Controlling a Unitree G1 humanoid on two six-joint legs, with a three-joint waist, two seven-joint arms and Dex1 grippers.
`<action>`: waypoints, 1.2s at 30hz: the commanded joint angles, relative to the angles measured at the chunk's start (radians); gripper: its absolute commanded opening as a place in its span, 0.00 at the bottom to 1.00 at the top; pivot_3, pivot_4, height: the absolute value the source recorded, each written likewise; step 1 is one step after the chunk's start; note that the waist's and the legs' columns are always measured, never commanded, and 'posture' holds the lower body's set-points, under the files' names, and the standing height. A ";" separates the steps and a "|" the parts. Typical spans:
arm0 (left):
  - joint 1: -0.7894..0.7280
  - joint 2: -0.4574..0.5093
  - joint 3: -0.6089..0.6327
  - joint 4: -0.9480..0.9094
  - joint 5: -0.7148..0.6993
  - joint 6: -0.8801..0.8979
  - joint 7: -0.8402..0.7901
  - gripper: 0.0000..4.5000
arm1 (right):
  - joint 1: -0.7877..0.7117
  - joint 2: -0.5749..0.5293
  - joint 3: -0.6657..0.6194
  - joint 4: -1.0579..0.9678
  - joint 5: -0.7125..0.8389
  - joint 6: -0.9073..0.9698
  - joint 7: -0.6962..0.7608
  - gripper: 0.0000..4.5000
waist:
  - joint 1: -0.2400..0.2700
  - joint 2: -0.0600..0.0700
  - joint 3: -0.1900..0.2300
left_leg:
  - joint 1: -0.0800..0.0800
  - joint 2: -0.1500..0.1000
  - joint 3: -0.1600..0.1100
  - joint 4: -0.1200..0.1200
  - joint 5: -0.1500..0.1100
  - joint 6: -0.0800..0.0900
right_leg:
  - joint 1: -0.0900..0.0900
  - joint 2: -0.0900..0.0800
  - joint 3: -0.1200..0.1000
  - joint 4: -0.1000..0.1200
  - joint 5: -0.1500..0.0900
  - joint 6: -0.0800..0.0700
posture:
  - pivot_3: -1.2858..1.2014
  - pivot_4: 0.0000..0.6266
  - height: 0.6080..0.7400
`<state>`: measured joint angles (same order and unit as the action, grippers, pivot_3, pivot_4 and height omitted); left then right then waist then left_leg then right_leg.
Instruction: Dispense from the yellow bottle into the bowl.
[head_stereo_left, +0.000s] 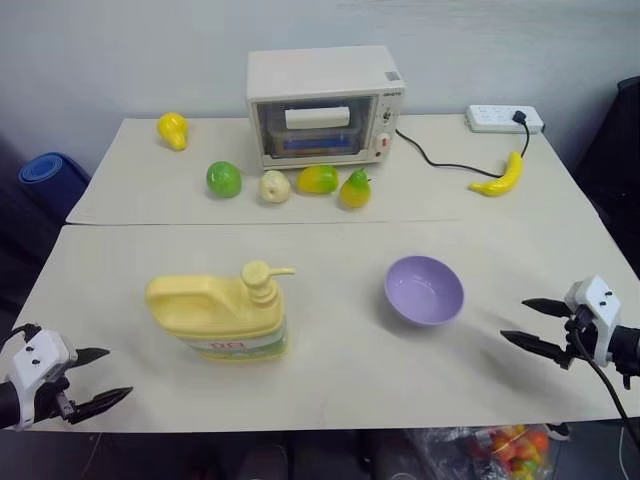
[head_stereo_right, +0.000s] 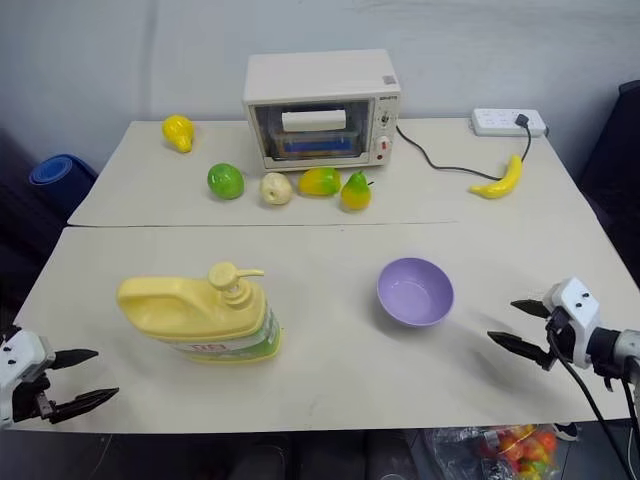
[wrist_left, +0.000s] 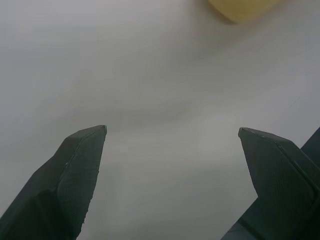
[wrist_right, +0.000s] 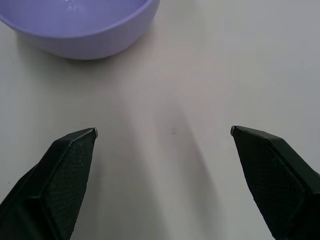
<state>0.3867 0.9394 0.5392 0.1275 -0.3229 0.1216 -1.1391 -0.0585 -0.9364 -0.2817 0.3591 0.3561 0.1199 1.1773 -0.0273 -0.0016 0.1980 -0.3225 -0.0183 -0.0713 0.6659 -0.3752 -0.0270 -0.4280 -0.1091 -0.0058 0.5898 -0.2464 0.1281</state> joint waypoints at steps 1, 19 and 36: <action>0.008 0.006 0.019 -0.012 -0.008 0.003 -0.005 1.00 | 0.004 -0.007 -0.032 -0.020 0.018 0.005 0.006 1.00 | 0.000 0.000 0.000 | 0.000 0.000 0.000 0.000 0.000 0.000 | 0.000 0.000 0.000 0.000 0.000 0.000 | 0.52 0.24 1.00; -0.107 0.018 0.103 -0.062 -0.146 0.183 0.037 1.00 | 0.023 -0.010 -0.053 -0.122 0.053 0.064 -0.007 1.00 | 0.001 0.000 0.000 | 0.001 0.000 0.001 0.000 0.000 0.000 | 0.000 0.000 0.001 0.001 0.000 0.000 | 0.52 0.24 1.00; -0.534 0.398 0.126 -0.499 -0.717 0.676 -0.196 1.00 | 0.008 -0.009 0.111 -0.629 0.056 0.197 -0.028 1.00 | -0.003 -0.001 0.002 | 0.001 0.001 0.002 0.000 0.000 -0.001 | -0.001 0.003 0.004 0.001 0.000 0.001 | 0.52 0.24 1.00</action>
<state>-0.1335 1.3242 0.7013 -0.3276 -1.0172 0.8059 -1.3315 -0.0344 -0.9565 -0.1940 -0.2424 0.4295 0.3242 1.1755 -0.0303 -0.0029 0.1998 -0.3205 -0.0170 -0.0678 0.6659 -0.3748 -0.0282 -0.4286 -0.1063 -0.0006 0.5916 -0.2461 0.1287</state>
